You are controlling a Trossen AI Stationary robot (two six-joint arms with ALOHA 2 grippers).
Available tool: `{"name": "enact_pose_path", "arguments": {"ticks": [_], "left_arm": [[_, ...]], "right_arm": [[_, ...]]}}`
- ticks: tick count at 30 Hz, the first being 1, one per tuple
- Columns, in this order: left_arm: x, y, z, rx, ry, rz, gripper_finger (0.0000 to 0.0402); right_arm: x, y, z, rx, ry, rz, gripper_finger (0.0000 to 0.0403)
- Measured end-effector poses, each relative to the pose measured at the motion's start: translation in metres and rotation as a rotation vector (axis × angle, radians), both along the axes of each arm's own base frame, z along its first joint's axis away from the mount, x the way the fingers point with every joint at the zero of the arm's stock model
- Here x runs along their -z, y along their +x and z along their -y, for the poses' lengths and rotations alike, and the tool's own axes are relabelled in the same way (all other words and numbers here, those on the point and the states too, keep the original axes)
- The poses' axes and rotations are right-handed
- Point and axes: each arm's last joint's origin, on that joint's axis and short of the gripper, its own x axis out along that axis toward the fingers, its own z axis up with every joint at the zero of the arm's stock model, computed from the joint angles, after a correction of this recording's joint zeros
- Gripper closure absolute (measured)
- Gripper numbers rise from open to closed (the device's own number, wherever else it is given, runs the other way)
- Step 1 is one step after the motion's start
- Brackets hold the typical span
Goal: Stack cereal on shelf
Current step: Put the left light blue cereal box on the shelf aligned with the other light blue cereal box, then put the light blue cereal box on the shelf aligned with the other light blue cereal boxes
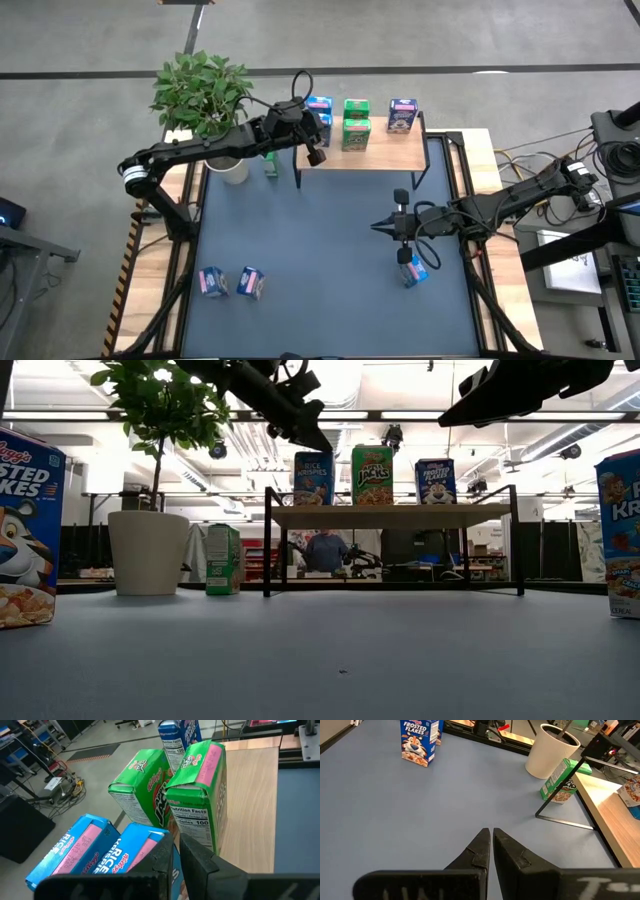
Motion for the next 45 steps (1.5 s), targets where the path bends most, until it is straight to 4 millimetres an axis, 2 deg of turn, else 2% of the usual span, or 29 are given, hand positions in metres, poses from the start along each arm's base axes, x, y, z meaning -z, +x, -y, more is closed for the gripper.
{"name": "enact_pose_path", "arguments": {"ticks": [9,12,15,20,23,26,32,37,41,45], "left_arm": [[-0.001,0.0,0.0,-0.002,0.0,0.007,0.0387],[-0.007,-0.001,0.008,0.015,0.007,0.024,0.0387],[-0.022,-0.005,0.026,0.059,0.021,0.065,0.0387],[-0.039,-0.011,0.065,0.169,0.029,0.084,0.0387],[-0.045,-0.018,0.092,0.244,0.022,0.077,0.0387],[-0.042,-0.022,0.116,0.316,0.014,0.055,0.0387],[-0.026,-0.034,0.152,0.427,0.006,0.047,0.0387],[-0.011,-0.046,0.163,0.453,-0.018,0.034,0.0387],[-0.006,-0.054,0.163,0.438,-0.046,0.046,0.0387],[0.0,-0.057,0.162,0.438,-0.048,0.029,0.0387]], "right_arm": [[0.0,0.0,0.0,0.0,0.0,0.0,0.039],[0.0,0.0,0.0,0.006,0.013,0.001,0.039],[-0.002,0.0,0.0,0.02,0.046,-0.001,0.039],[-0.023,0.0,0.0,0.072,0.154,-0.027,0.039],[-0.035,0.001,-0.003,0.079,0.242,-0.06,0.039],[-0.045,0.004,-0.008,0.056,0.342,-0.106,0.039],[-0.064,0.013,-0.026,0.09,0.54,-0.323,0.039],[-0.072,0.017,-0.04,0.292,0.71,-0.622,0.039],[-0.066,0.013,-0.057,0.523,0.842,-0.904,0.039],[-0.051,0.009,-0.077,0.697,0.845,-1.021,0.039]]}}
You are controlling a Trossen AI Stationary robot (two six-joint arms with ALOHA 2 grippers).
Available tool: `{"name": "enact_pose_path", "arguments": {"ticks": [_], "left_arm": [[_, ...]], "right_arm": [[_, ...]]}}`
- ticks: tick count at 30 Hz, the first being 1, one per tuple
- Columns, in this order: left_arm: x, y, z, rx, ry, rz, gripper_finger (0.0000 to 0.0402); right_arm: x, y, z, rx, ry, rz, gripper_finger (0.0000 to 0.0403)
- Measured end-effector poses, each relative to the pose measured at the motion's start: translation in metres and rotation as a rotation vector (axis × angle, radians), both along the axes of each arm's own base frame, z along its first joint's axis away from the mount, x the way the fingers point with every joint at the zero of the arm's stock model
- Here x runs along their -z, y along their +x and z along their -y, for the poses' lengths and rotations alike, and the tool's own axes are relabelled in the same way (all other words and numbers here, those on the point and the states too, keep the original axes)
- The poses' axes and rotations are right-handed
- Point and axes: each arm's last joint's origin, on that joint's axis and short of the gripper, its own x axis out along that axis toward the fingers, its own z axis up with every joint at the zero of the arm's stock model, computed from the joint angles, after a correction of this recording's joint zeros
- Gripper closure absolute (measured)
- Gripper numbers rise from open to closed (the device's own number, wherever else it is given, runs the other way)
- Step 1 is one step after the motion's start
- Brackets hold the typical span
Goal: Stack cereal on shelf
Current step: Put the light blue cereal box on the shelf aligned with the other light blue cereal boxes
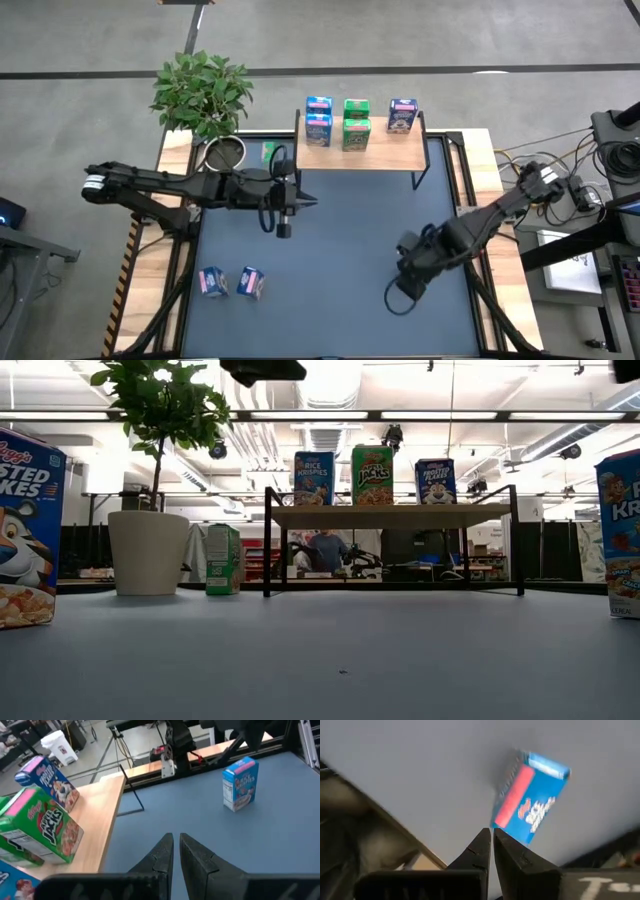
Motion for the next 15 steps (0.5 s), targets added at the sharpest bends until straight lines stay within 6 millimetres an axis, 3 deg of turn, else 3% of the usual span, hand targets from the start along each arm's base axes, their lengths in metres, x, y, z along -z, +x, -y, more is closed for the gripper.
{"name": "enact_pose_path", "arguments": {"ticks": [6,15], "left_arm": [[-0.003,0.0,0.0,0.012,0.03,0.007,0.0387],[-0.004,0.0,0.0,0.013,0.032,0.013,0.0387]], "right_arm": [[0.015,0.001,-0.011,0.079,-0.051,-0.086,0.036],[0.018,0.0,-0.008,0.134,-0.117,-0.098,0.0211]]}}
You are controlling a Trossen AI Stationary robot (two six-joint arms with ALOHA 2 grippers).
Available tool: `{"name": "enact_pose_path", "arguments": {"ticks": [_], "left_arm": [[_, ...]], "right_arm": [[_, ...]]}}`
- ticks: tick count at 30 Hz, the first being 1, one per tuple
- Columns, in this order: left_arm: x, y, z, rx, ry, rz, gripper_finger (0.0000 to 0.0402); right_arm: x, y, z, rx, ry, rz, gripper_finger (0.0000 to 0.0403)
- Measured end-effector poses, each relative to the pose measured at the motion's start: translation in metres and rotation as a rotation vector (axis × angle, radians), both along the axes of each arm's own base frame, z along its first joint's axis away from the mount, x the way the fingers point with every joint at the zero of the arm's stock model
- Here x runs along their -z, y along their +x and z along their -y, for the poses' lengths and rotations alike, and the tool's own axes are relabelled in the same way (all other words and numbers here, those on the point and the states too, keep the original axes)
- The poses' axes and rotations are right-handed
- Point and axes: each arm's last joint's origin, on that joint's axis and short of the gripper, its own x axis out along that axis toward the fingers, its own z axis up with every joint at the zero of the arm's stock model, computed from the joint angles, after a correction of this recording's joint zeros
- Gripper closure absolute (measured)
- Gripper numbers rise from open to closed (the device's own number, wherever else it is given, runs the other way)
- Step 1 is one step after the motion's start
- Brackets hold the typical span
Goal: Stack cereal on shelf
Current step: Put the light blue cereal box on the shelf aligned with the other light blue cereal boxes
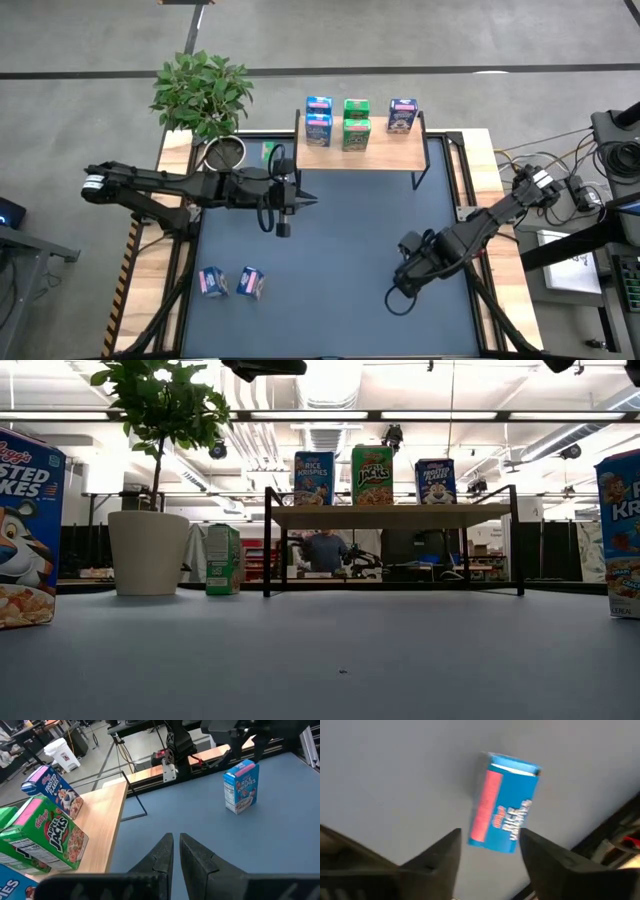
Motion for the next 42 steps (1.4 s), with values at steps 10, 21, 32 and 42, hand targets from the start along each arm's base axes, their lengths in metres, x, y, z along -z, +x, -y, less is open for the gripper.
{"name": "enact_pose_path", "arguments": {"ticks": [10,21,32,42], "left_arm": [[0.0,0.0,0.0,0.0,0.0,-0.001,0.0387],[0.0,0.0,0.0,-0.001,-0.003,0.004,0.0387],[0.011,0.011,0.002,-0.023,-0.1,-0.025,0.0387],[0.026,0.023,0.006,0.021,-0.191,-0.063,0.0343]], "right_arm": [[0.015,0.001,0.002,0.017,-0.084,-0.003,0.0114],[0.036,-0.002,0.004,-0.014,-0.13,-0.039,0.0211],[0.028,0.007,0.003,-0.132,-0.165,0.091,0.0287],[0.001,0.043,0.037,-0.405,-0.363,0.292,0.0291]]}}
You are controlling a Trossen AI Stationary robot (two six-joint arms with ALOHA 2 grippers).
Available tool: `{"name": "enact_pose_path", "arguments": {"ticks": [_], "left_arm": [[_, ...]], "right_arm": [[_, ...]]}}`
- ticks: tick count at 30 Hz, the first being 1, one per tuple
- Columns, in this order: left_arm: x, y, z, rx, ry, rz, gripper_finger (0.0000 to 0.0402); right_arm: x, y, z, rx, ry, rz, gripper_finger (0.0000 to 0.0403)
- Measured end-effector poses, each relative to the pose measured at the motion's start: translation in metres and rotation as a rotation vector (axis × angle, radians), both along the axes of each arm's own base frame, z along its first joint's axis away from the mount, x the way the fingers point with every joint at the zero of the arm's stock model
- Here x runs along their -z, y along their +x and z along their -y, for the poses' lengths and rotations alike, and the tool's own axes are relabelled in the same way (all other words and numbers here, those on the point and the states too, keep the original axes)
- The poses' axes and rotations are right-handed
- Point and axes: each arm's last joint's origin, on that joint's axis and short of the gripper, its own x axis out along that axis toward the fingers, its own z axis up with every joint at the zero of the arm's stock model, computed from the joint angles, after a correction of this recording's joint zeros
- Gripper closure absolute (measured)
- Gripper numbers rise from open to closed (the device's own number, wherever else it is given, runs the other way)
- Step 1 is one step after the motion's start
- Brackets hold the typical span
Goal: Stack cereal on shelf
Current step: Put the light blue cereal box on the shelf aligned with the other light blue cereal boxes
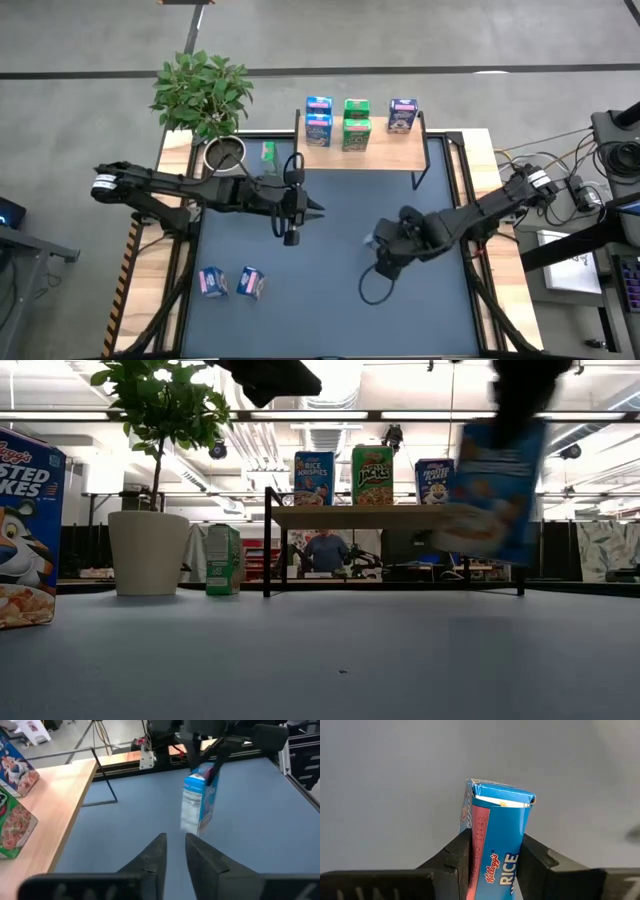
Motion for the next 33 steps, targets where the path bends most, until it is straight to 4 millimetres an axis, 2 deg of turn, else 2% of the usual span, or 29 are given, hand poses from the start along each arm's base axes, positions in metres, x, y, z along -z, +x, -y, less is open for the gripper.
{"name": "enact_pose_path", "arguments": {"ticks": [8,12,16,20,33], "left_arm": [[0.017,0.011,0.003,0.016,-0.077,-0.06,0.0222],[0.027,0.017,0.003,0.004,-0.096,-0.084,0.0159],[0.033,0.022,0.003,0.002,-0.098,-0.092,0.0118],[0.034,0.025,0.004,0.001,-0.102,-0.076,0.0106],[0.038,0.026,0.006,0.067,-0.126,-0.1,0.0112]], "right_arm": [[-0.011,0.032,0.023,-0.329,-0.162,0.159,0.0292],[-0.016,0.041,0.028,-0.44,-0.233,0.217,0.0294],[-0.019,0.047,0.031,-0.521,-0.287,0.251,0.0295],[-0.021,0.05,0.032,-0.577,-0.332,0.265,0.0294],[-0.027,0.056,0.035,-0.642,-0.398,0.319,0.0296]]}}
